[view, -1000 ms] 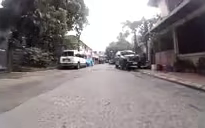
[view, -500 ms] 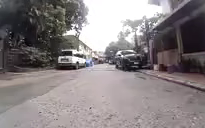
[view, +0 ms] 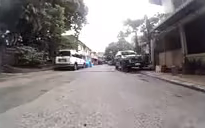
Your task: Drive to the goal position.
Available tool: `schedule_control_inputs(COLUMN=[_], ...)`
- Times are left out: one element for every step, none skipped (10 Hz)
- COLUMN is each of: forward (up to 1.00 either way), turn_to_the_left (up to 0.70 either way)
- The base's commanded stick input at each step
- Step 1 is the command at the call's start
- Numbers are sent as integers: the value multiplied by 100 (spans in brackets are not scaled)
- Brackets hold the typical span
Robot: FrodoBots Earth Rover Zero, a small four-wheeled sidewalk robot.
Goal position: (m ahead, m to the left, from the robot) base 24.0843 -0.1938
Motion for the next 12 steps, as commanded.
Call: schedule_control_inputs(forward=[70,70,70,70,70,70,70,70,70,70,70,70], turn_to_the_left=[0,0,0,0,0,0,0,0,0,0,0,0])
